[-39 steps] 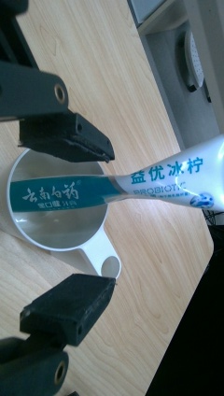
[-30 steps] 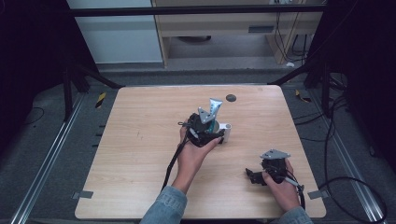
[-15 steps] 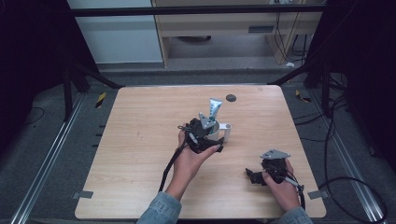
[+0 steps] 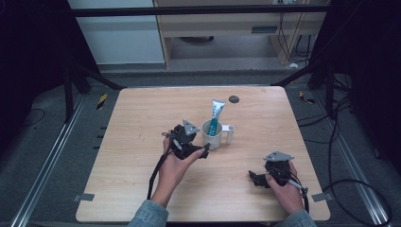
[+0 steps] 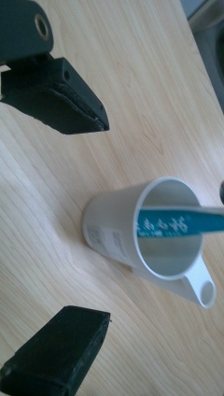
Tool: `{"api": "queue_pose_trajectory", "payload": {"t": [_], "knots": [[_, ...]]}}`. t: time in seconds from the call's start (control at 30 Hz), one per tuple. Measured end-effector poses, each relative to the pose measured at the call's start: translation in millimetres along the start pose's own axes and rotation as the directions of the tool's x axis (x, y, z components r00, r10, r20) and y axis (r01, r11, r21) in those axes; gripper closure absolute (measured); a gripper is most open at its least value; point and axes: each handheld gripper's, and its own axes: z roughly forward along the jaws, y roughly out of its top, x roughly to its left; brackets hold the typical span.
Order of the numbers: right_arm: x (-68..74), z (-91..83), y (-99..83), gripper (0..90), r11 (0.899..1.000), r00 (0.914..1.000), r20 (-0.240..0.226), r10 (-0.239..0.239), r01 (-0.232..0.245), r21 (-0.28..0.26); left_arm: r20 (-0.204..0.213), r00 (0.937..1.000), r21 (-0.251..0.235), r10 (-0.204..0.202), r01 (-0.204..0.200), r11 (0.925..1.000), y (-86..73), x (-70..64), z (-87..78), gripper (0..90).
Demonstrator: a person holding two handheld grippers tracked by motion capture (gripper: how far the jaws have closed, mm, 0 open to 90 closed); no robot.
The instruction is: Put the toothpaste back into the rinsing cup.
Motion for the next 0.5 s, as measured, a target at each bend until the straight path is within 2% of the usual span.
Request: {"api": "queue_pose_trajectory", "payload": {"t": [0.3, 0.33, 0.37, 0.5], "knots": [[0.4, -0.3, 0.1, 0.4, 1.0, 1.0, -0.001, 0.007, -0.007, 0.002, -0.018, 0.9998, 0.064, 0.005, -0.004, 0.998, -29.0, 22.3, -1.6, 6.8], [0.4, -0.2, 0.1, 0.4, 1.0, 1.0, -0.002, 0.006, -0.006, 0.002, -0.026, 0.9996, 0.079, -0.01, 0.012, 0.9968, -37.3, 29.6, -0.2, 6.8], [0.4, -0.2, 0.1, 0.4, 1.0, 1.0, -0.002, 0.006, -0.006, 0.002, -0.026, 0.9996, 0.079, -0.01, 0.012, 0.9968, -37.3, 29.6, -0.2, 6.8], [0.4, -0.3, 0.2, 0.4, 1.0, 1.0, -0.001, 0.007, -0.007, 0.002, -0.042, 0.9982, 0.1, -0.042, 0.046, 0.994, -52.6, 43.1, 0.6, 6.8]]}}
